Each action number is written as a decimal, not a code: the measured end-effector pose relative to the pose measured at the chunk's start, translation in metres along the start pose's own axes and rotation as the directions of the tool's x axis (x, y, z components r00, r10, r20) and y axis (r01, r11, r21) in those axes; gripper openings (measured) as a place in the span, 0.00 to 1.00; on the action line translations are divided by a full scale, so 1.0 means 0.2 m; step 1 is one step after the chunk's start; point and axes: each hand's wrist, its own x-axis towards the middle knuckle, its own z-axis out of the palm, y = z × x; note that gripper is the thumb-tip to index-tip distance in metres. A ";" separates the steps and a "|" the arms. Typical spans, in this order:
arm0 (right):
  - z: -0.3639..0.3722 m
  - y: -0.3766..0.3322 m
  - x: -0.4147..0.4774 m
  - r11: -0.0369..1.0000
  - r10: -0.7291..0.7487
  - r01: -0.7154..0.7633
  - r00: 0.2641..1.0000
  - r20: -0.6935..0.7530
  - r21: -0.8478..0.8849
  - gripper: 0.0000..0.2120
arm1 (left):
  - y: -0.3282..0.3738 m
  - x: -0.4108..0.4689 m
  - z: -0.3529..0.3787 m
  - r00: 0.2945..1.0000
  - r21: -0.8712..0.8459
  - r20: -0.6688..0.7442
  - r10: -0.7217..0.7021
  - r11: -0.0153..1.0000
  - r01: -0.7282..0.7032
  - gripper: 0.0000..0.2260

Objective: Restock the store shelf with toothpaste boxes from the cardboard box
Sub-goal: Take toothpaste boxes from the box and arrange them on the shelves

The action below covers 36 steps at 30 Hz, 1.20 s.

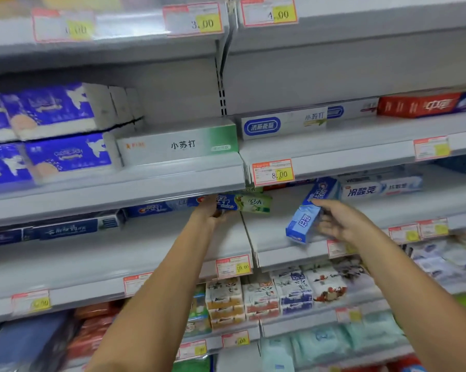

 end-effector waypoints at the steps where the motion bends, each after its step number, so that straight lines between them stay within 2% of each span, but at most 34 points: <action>1: -0.01 0.00 0.01 0.999 0.005 -0.005 1.000 -0.009 0.043 0.04 | 0.00 0.03 0.01 1.000 0.039 0.026 -0.008 0.999 0.007 0.07; 3: -0.03 0.00 0.03 0.995 -0.008 0.011 0.999 -0.041 0.094 0.05 | -0.01 0.09 0.03 0.999 0.083 0.049 -0.018 0.996 0.013 0.02; 5: -0.05 0.01 0.06 0.995 -0.032 0.037 0.998 -0.061 0.096 0.09 | -0.03 0.12 0.04 0.998 0.107 0.048 -0.041 0.994 0.036 0.07; 9: -0.07 0.00 0.08 0.998 0.015 -0.013 1.000 -0.025 0.066 0.07 | -0.07 0.16 0.05 0.999 -0.109 0.007 -0.035 0.993 0.036 0.11; 12: -0.09 -0.03 0.07 0.995 0.061 -0.060 0.998 0.007 -0.075 0.13 | -0.09 0.19 0.04 0.996 -0.038 -0.061 -0.061 0.998 0.059 0.11; 15: -0.11 -0.06 0.06 0.947 0.079 -0.062 0.996 0.042 -0.315 0.16 | -0.06 0.17 0.01 0.989 0.098 -0.048 -0.143 0.984 0.147 0.13; 17: -0.11 -0.08 0.05 0.865 0.053 -0.011 0.996 0.069 -0.502 0.18 | -0.02 0.17 -0.02 0.981 0.214 -0.047 -0.187 0.958 0.192 0.13; 20: -0.08 -0.13 0.05 0.679 -0.066 0.154 0.987 0.150 -0.718 0.18 | 0.01 0.18 -0.04 0.974 0.409 -0.089 -0.209 0.884 0.227 0.11; 22: -0.05 -0.17 0.04 0.572 -0.142 0.272 0.962 0.233 -0.774 0.19 | 0.01 0.18 -0.05 0.968 0.477 -0.125 -0.216 0.843 0.250 0.11; 24: 0.00 -0.20 0.04 0.439 -0.190 0.377 0.926 0.325 -0.816 0.24 | 0.01 0.18 -0.05 0.967 0.525 -0.137 -0.217 0.812 0.256 0.11; 27: 0.08 -0.22 0.07 0.176 -0.166 0.464 0.884 0.438 -0.868 0.32 | 0.01 0.15 -0.05 0.975 0.600 -0.119 -0.190 0.768 0.223 0.09; 29: 0.15 -0.22 0.09 0.100 -0.144 0.481 0.873 0.465 -0.871 0.34 | 0.02 0.11 -0.07 0.984 0.689 -0.100 -0.147 0.703 0.175 0.07; 33: 0.37 -0.16 0.11 0.062 -0.191 0.533 0.836 0.514 -0.844 0.33 | 0.04 0.06 -0.21 0.993 0.859 -0.075 0.087 0.512 0.020 0.04; 36: 0.60 -0.07 0.13 0.004 -0.234 0.596 0.782 0.578 -0.803 0.29 | 0.08 -0.02 -0.34 0.970 0.973 -0.080 0.231 0.231 0.025 0.07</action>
